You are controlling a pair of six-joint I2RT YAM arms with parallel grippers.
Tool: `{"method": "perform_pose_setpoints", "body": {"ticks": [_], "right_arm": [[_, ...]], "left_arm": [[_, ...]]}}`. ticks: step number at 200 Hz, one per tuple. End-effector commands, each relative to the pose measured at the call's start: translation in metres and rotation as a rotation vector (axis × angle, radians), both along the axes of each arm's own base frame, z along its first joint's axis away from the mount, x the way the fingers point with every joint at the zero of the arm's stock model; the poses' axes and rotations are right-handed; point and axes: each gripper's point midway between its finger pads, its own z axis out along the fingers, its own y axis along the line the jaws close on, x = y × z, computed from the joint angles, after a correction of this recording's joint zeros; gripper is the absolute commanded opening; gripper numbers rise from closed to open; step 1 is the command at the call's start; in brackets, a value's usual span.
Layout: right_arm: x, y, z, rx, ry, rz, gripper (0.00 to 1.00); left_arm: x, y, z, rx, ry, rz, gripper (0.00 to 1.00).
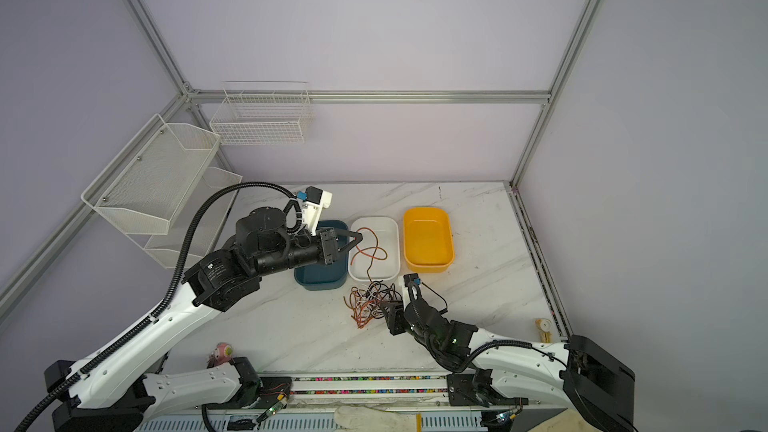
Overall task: Untangle the cables
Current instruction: 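Lift the red wire with the left gripper while the right holds the bundle, then carry the red wire over the yellow bin while the right gripper withdraws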
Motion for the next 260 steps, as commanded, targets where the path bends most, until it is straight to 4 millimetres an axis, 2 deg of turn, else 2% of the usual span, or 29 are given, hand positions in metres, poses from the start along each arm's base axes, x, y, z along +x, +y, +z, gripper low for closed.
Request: {"method": "perform_pose_setpoints", "body": {"ticks": [1,54,129,149,198,225,260], "right_arm": [[0.006,-0.004,0.002,0.046,0.0,-0.057,0.38],[0.004,-0.009,-0.008,0.037,-0.002,-0.054,0.51],[0.005,-0.01,-0.007,0.035,-0.018,-0.058,0.53],[0.004,-0.009,-0.003,0.04,-0.03,-0.046,0.53],[0.007,-0.018,0.022,0.027,-0.08,-0.065,0.6],[0.01,-0.029,0.051,-0.008,-0.128,-0.093,0.7],[0.015,-0.049,0.092,-0.026,-0.183,-0.165,0.84]], "left_arm": [[-0.016,0.007,0.083,-0.14,-0.154,-0.041,0.0],[-0.024,0.014,0.134,-0.182,-0.249,-0.048,0.0],[-0.025,0.024,0.184,-0.111,-0.382,-0.026,0.0],[-0.019,0.024,0.185,-0.075,-0.402,-0.006,0.0],[0.012,0.035,0.162,0.107,-0.461,0.128,0.0],[0.027,0.04,0.151,0.195,-0.497,0.184,0.0],[0.035,0.023,0.147,0.205,-0.54,0.141,0.0]]}}
